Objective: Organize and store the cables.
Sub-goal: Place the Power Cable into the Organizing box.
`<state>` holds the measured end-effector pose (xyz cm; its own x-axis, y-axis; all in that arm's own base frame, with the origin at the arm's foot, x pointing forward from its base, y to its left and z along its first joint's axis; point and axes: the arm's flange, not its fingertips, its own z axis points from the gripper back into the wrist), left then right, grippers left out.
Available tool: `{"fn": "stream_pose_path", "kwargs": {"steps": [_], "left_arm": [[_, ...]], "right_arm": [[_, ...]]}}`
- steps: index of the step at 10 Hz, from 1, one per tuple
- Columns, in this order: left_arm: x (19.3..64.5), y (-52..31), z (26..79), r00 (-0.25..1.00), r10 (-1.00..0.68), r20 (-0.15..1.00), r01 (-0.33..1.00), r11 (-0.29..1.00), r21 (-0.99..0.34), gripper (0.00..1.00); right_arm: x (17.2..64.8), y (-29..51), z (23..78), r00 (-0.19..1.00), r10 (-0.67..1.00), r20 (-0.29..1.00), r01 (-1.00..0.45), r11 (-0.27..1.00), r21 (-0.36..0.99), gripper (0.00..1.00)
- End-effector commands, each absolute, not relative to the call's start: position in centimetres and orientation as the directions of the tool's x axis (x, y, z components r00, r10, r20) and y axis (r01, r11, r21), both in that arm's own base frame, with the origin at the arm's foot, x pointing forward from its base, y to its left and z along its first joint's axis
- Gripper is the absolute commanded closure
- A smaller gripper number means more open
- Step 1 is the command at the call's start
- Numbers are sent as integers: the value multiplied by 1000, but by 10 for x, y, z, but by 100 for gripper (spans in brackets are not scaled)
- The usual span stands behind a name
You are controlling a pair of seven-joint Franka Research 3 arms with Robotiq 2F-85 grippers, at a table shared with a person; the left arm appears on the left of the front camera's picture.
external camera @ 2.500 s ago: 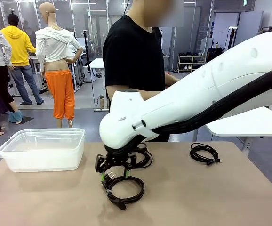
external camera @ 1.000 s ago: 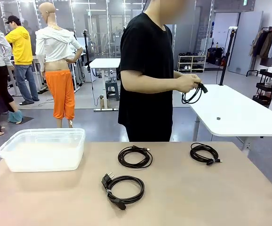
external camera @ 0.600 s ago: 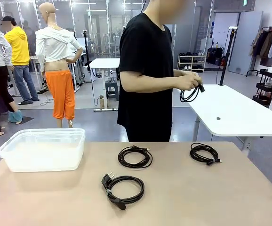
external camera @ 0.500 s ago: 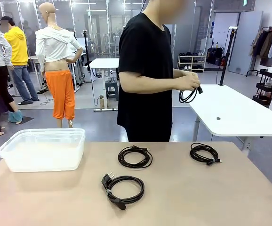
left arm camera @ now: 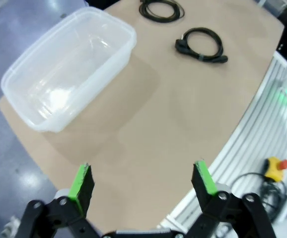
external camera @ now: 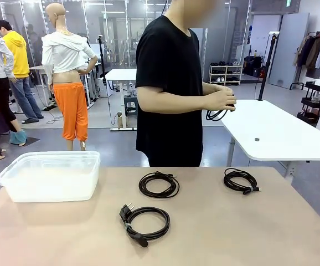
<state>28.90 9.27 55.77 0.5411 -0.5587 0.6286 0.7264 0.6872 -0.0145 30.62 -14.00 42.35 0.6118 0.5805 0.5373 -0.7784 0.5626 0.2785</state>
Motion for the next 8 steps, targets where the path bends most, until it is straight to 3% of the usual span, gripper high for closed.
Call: {"fn": "stream_pose_path", "kwargs": {"steps": [1,4,5,8], "left_arm": [[283,13,602,573,-622,534,730,683,11,0],[296,-125,596,589,-714,379,754,654,61,0],[295,-170,586,620,-692,368,703,699,131,0],[274,-256,557,565,-744,358,748,645,160,0]], "right_arm": [[307,-139,425,616,569,544,-775,562,289,0],[307,-139,425,616,569,544,-775,562,289,0],[307,-139,425,616,569,544,-775,562,289,0],[307,-139,425,616,569,544,-775,562,289,0]]}}
